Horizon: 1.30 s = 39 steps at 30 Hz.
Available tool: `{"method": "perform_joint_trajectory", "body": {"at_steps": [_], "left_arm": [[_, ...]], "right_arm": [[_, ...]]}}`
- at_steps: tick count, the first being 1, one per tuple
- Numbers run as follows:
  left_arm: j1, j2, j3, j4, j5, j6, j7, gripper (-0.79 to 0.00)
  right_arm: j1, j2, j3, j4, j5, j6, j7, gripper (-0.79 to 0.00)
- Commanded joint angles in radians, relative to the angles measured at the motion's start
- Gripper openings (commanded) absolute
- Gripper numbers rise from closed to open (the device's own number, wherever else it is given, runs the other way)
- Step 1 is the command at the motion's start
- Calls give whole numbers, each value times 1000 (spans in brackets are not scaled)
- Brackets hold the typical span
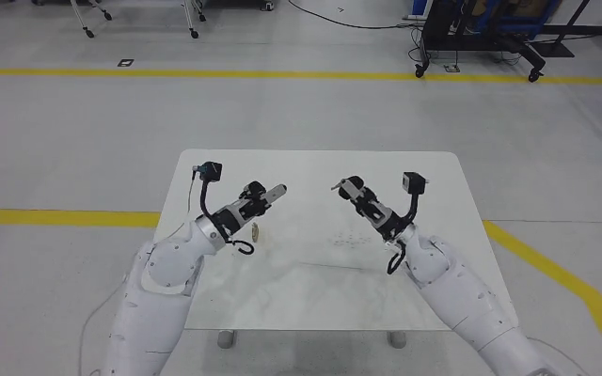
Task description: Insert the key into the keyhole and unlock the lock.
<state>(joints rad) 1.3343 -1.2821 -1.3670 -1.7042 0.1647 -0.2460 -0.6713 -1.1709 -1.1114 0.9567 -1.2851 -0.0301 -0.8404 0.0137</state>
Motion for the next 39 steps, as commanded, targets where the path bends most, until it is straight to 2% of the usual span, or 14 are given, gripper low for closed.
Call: {"method": "perform_joint_trajectory", "body": {"at_steps": [1, 8, 11, 15, 19, 21, 23, 27, 31, 35, 39], "left_arm": [[-11, -1, 11, 26, -108, -13, -45, 0], [-44, 1, 34, 67, -186, -74, -86, 0], [-51, 2, 56, 72, -173, -124, -95, 0], [-60, 5, 73, 79, -103, -134, -87, 0], [-58, 7, 85, 77, -91, -128, -64, -126], [-59, 8, 89, 77, -83, -127, -59, -145], [-59, 9, 92, 76, -68, -126, -51, -200], [-57, 12, 97, 77, -62, -118, -39, -379], [-58, 14, 100, 77, -65, -110, -36, -428], [-58, 17, 102, 75, -60, -106, -34, -431], [-57, 20, 106, 74, -57, -102, -30, -468]], "right_arm": [[13, -8, -22, 19, 120, 15, 55, -785], [49, -38, -84, 40, 400, 58, 227, -785], [60, -53, -105, 53, 490, 56, 282, -785], [73, -70, -123, 77, 560, 51, 323, -785], [84, -83, -134, 95, 591, 48, 375, -785], [86, -89, -141, 93, 613, 50, 404, -785], [90, -93, -141, 102, 622, 51, 422, -785], [95, -104, -145, 113, 642, 64, 448, -785], [100, -114, -145, 128, 648, 66, 463, -785], [102, -122, -140, 140, 647, 64, 469, -785], [102, -129, -134, 145, 644, 64, 477, -785]]}}
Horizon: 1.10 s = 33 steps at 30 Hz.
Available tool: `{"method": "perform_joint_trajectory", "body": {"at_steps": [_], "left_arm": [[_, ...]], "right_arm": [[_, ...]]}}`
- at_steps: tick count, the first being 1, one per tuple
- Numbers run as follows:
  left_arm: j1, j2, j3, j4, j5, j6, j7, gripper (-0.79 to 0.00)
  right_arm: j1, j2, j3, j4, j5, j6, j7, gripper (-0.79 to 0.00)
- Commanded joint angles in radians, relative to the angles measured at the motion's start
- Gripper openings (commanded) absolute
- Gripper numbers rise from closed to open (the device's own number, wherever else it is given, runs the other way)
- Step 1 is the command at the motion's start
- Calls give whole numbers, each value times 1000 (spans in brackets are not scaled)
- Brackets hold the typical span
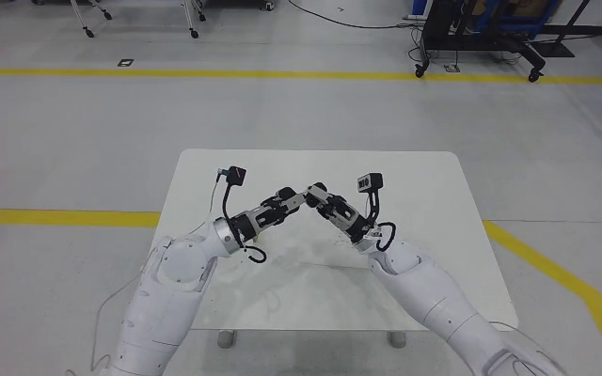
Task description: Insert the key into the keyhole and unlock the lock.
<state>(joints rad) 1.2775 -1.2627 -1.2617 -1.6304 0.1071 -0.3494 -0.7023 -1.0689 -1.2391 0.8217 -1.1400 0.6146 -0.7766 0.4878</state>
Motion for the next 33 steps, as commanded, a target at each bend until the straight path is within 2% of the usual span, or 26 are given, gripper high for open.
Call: {"method": "perform_joint_trajectory", "body": {"at_steps": [1, 11, 17, 26, 33], "left_arm": [[0, 1, 1, -1, 0, 2, 1, -477], [7, 8, 6, -13, 60, 46, 38, -656], [11, 11, 16, -20, 72, 55, 53, -686], [18, 15, 19, -31, 72, 66, 67, -671], [21, 19, 23, -40, 75, 74, 71, -699]], "right_arm": [[-1, -3, 3, 0, 0, 1, 8, -785], [-4, -17, 16, 10, 1, 10, 41, -785], [-6, -24, 23, 17, -11, 31, 57, -785], [-9, -34, 35, 20, -26, 56, 78, -785], [-17, -40, 54, 20, -34, 47, 71, -785]]}}
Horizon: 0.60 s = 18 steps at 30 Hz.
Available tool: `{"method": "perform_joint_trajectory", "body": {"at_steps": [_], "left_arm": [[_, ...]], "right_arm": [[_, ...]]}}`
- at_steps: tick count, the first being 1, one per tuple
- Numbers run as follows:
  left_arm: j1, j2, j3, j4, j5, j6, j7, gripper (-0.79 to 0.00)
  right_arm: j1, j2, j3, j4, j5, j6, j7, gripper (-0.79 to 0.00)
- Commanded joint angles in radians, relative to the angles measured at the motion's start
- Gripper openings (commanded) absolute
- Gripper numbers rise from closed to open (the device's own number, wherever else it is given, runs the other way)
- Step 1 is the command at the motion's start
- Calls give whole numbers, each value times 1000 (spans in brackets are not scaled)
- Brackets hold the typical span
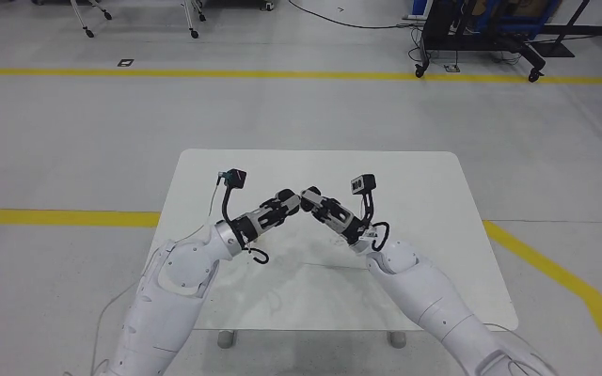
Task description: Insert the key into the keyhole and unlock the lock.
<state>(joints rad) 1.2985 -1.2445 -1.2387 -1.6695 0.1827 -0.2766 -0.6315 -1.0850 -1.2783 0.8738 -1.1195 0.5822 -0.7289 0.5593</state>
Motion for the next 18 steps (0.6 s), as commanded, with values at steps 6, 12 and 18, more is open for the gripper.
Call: {"method": "perform_joint_trajectory", "body": {"at_steps": [6, 12, 18], "left_arm": [[2, 3, 4, -5, 2, 5, 4, -785], [1, 6, 4, -6, 3, 11, 13, -785], [0, 9, 4, -5, -2, 10, 13, -785]], "right_arm": [[-7, -5, 15, -3, -9, 5, 6, -785], [-10, -11, 22, -3, -13, 12, 15, -785], [-13, -14, 35, -2, -14, 11, 26, 0]]}}
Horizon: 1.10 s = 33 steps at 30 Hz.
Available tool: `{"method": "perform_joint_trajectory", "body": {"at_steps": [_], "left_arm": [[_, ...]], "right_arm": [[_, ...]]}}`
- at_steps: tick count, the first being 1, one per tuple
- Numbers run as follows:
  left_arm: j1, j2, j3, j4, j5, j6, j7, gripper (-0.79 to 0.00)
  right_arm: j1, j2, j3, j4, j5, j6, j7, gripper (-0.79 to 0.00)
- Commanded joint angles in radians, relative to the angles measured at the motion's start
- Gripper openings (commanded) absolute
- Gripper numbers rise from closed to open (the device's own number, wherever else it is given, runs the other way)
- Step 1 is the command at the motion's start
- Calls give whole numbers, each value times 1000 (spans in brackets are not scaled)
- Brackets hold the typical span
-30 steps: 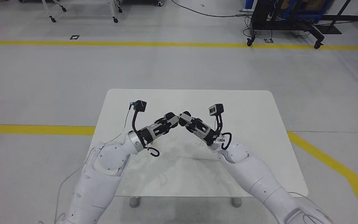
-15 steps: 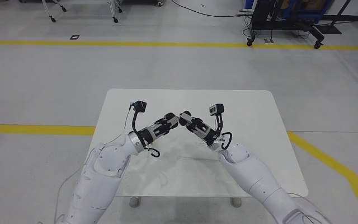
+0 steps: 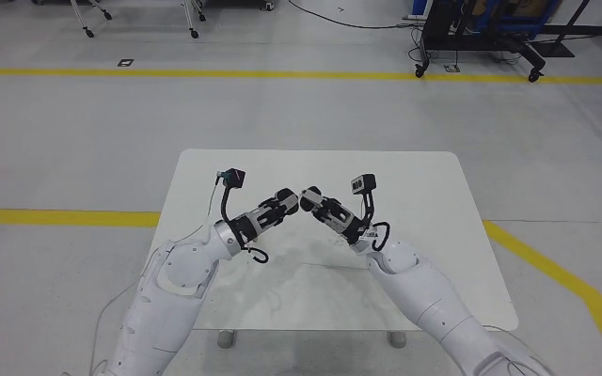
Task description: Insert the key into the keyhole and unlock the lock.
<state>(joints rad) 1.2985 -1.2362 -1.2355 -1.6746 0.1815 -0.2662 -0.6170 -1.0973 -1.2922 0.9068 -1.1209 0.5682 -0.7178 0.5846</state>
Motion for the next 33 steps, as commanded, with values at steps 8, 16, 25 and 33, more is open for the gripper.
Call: {"method": "perform_joint_trajectory", "body": {"at_steps": [8, 16, 25, 33], "left_arm": [[-9, 4, -8, -3, 15, -5, -2, -785], [-9, 4, -8, -3, 15, -5, -2, -785], [-12, 11, -19, -2, -14, -19, -38, -785], [-43, 31, -39, 0, -42, -115, -252, -785]], "right_arm": [[-3, -1, 8, -2, -3, 7, 5, 0], [-3, -1, 8, -2, -3, 7, 5, 0], [48, 41, 89, 21, -435, -114, 61, 0], [1, 89, 178, -58, -517, -162, 180, 0]]}}
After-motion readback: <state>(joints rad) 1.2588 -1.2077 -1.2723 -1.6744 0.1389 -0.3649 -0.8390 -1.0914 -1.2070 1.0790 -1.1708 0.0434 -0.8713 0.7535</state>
